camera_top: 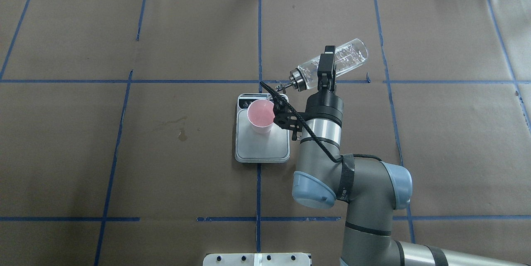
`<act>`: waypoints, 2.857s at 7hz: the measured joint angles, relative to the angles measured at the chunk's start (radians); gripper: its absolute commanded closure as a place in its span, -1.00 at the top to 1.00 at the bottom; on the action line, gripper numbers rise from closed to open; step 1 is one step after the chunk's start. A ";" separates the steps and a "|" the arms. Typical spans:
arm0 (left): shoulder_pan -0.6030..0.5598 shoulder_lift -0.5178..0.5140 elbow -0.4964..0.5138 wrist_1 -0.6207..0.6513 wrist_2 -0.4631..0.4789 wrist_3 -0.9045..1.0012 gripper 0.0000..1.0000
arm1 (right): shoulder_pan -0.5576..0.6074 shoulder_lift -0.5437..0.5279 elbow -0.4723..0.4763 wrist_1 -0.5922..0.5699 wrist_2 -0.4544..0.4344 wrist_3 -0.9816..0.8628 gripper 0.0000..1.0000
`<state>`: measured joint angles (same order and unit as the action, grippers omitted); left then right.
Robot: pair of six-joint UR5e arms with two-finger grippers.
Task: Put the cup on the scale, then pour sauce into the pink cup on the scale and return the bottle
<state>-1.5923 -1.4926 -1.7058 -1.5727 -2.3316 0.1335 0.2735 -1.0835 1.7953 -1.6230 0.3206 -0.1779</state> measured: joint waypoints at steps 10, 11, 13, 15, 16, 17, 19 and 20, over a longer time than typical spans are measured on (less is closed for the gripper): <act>0.000 0.000 -0.001 0.000 0.000 0.000 1.00 | 0.002 -0.002 0.000 0.021 0.004 0.029 -1.00; 0.000 0.000 0.000 -0.001 0.000 0.000 1.00 | 0.002 -0.006 0.001 0.063 0.017 0.095 -1.00; 0.000 -0.002 0.001 -0.001 0.000 0.000 1.00 | 0.003 -0.016 0.007 0.169 0.100 0.300 -1.00; 0.000 -0.004 0.001 -0.001 0.000 0.000 1.00 | 0.007 -0.037 0.019 0.279 0.228 0.525 -1.00; 0.000 -0.005 0.002 -0.001 0.000 0.000 1.00 | 0.009 -0.047 0.040 0.309 0.283 0.608 -1.00; 0.000 -0.006 0.002 -0.001 0.000 0.000 1.00 | 0.015 -0.056 0.071 0.323 0.354 0.715 -1.00; 0.000 -0.008 0.001 0.000 0.000 0.000 1.00 | 0.047 -0.079 0.113 0.365 0.525 1.012 -1.00; 0.000 -0.009 0.000 0.000 0.000 0.000 1.00 | 0.063 -0.127 0.120 0.447 0.596 1.139 -1.00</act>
<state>-1.5923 -1.5011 -1.7055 -1.5723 -2.3317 0.1335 0.3361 -1.2106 1.9150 -1.1764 0.9170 0.9615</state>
